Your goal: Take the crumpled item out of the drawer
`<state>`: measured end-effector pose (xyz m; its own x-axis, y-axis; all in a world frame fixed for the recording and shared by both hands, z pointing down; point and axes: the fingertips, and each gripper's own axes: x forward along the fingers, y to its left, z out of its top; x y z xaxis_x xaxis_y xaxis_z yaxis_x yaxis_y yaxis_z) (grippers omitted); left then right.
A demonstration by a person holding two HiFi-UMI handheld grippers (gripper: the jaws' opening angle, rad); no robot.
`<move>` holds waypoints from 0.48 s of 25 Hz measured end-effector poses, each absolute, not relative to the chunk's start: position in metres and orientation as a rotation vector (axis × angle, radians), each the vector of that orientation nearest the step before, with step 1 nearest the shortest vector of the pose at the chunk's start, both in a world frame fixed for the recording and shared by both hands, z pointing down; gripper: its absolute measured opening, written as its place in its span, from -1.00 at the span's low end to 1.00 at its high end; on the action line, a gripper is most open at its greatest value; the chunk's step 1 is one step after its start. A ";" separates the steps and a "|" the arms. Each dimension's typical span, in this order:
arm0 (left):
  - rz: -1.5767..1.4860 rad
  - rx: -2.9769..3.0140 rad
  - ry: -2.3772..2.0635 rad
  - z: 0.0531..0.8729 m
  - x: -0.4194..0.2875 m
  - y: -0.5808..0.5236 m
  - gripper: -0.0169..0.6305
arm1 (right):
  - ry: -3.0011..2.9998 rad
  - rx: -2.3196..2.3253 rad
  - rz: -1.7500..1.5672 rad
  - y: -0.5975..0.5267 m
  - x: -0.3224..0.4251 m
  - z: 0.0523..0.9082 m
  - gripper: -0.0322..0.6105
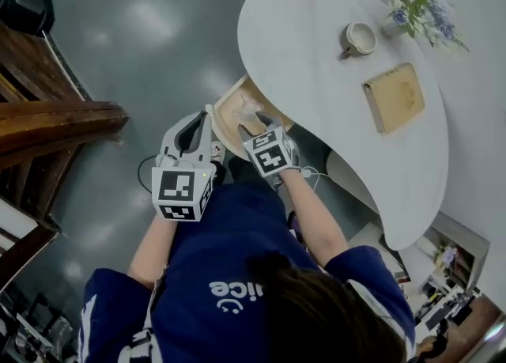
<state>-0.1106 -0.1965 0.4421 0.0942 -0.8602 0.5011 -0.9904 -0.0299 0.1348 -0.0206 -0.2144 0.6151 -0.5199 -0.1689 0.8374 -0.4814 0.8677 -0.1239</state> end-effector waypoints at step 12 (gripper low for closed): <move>0.415 1.811 -1.868 0.457 -0.120 -0.184 -0.93 | -1.978 0.303 0.293 -0.224 -0.031 0.688 -0.10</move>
<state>-0.1198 -0.1845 0.4567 0.0114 -0.8367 0.5476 -0.9899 0.0680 0.1246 -0.0312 -0.2239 0.6879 -0.4042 -0.0803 0.9111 -0.3408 0.9376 -0.0685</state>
